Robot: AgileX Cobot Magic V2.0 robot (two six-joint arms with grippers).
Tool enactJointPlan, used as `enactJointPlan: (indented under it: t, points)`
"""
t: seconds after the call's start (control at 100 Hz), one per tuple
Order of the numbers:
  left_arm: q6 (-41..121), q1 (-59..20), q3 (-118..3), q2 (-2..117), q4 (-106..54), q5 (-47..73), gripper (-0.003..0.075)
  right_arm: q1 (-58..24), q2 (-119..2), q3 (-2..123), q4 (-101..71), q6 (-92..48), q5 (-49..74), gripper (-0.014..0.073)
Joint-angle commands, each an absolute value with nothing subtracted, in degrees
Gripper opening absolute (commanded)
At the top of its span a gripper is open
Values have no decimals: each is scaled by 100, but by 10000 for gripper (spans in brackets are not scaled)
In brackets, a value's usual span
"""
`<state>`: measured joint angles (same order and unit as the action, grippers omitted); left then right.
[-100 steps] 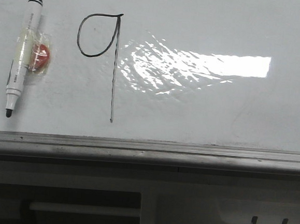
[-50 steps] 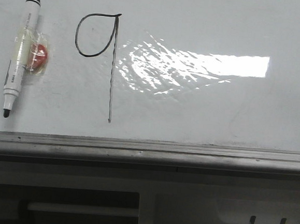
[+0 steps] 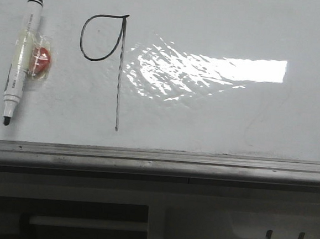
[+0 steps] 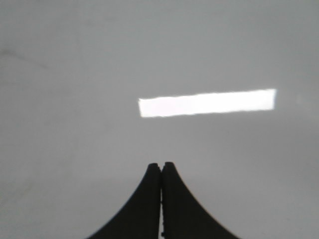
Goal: Write number 9 on whiteboard
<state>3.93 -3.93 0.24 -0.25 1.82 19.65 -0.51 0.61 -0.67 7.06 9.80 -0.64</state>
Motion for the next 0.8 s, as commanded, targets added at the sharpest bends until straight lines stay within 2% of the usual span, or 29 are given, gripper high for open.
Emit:
enactJointPlan:
  t: [0.0, 0.19, 0.33, 0.79]
  points:
    - [377, -398, 261, -180, 177, 1705, -20, 305, 115, -209, 783, 1014, -78, -69]
    - [377, -398, 261, -180, 177, 1705, -20, 539, 143, -209, 565, 776, 1151, -69]
    - [377, -398, 261, -180, 177, 1705, -20, 581, 143, -209, 322, 459, 1568, -69]
    - [367, -398, 261, -180, 177, 1705, -20, 581, 143, -209, 332, 445, 1761, -69]
